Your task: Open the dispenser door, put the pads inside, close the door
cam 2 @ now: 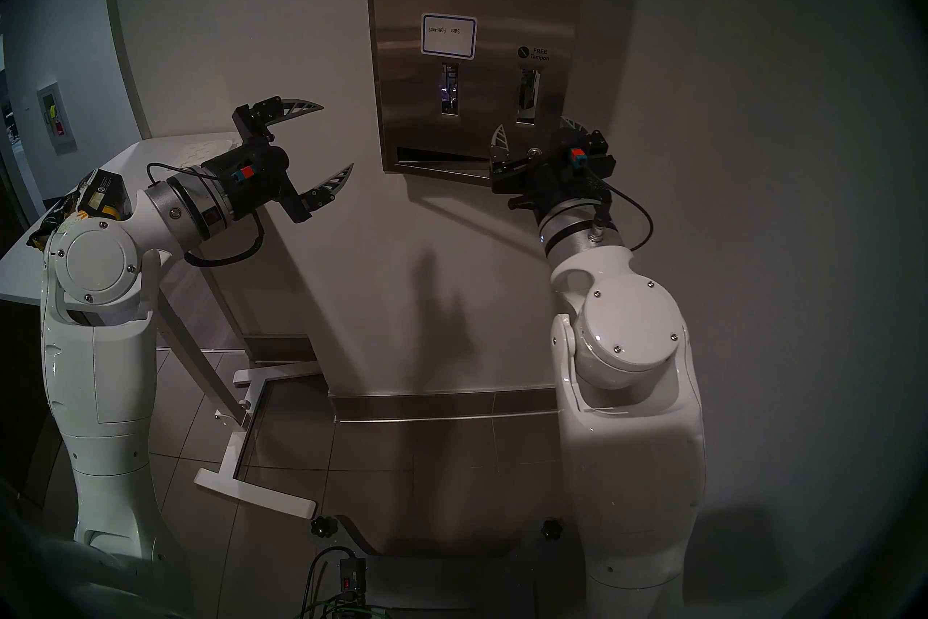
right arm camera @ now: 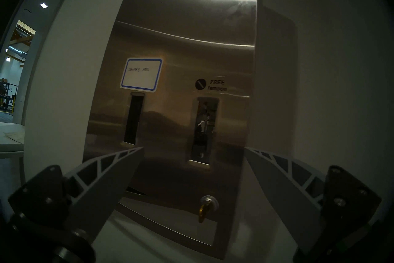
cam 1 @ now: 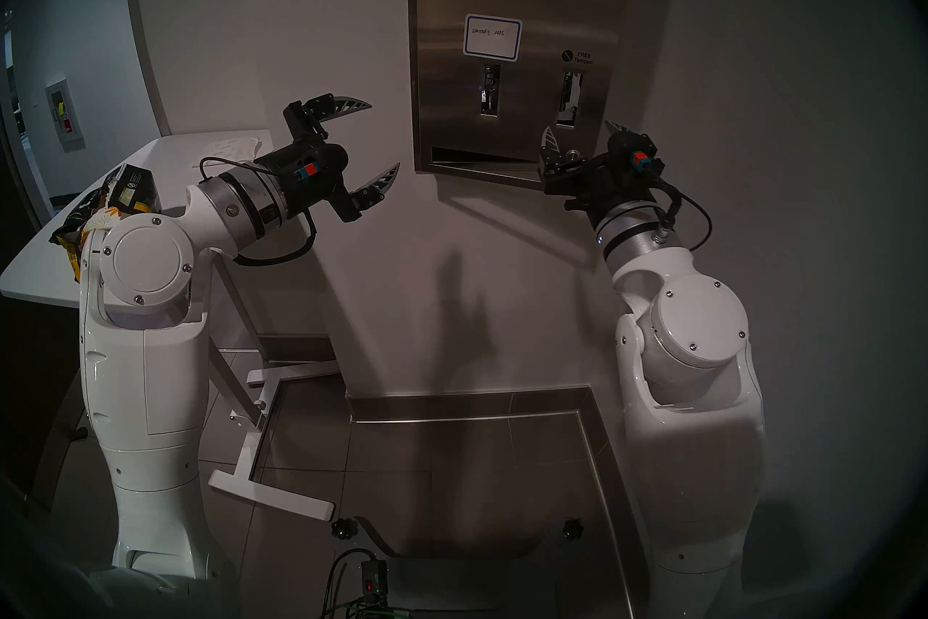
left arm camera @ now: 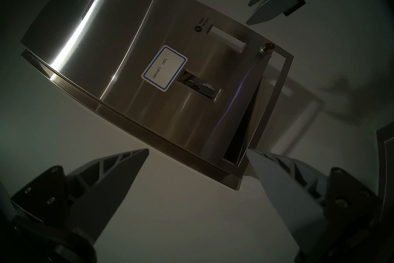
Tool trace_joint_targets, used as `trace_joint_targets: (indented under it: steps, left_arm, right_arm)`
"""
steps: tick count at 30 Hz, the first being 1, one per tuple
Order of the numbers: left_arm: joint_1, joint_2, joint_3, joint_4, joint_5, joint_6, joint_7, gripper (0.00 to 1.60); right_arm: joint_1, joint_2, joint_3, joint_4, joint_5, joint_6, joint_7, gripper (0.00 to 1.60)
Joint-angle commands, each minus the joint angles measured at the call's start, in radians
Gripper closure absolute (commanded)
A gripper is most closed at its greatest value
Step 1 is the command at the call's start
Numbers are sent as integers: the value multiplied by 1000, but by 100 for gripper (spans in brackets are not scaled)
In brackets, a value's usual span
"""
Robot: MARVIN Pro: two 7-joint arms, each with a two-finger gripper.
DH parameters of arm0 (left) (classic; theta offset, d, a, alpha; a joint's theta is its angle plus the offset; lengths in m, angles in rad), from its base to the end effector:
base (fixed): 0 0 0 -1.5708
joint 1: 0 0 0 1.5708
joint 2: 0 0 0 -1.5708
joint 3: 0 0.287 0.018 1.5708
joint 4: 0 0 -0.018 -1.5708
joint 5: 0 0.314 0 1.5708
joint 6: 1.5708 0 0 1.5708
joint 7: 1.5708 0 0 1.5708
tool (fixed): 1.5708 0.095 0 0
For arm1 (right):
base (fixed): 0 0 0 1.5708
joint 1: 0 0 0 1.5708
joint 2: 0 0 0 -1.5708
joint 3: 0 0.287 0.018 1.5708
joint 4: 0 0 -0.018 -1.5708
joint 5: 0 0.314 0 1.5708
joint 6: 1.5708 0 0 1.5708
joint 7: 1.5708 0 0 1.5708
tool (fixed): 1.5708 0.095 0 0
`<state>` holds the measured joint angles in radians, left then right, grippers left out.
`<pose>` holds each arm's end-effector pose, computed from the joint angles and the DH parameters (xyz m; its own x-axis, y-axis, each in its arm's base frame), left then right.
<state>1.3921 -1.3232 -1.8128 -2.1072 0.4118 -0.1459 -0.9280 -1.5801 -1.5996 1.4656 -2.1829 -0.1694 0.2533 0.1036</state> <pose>0.3807 0.0468 -0.0584 -0.5673 -0.6822 0.4613 -0.2150 -0.4180 -0.8826 0.3711 0.0475 -0.0913 -0.3498 0.0996 0.9315 0.1050 -0.9839 0.1446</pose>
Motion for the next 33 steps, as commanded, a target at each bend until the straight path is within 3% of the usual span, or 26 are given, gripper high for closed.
trace_joint_targets:
  steps: [1, 33]
  left_arm:
    - [-15, -3, -2, -7, -3, 3, 5, 0]
    - [-15, -2, -2, -7, -3, 3, 5, 0]
  right_arm:
    - [56, -8, -7, 11, -10, -17, -23, 160]
    - [197, 0, 43, 178, -33, -54, -45, 160]
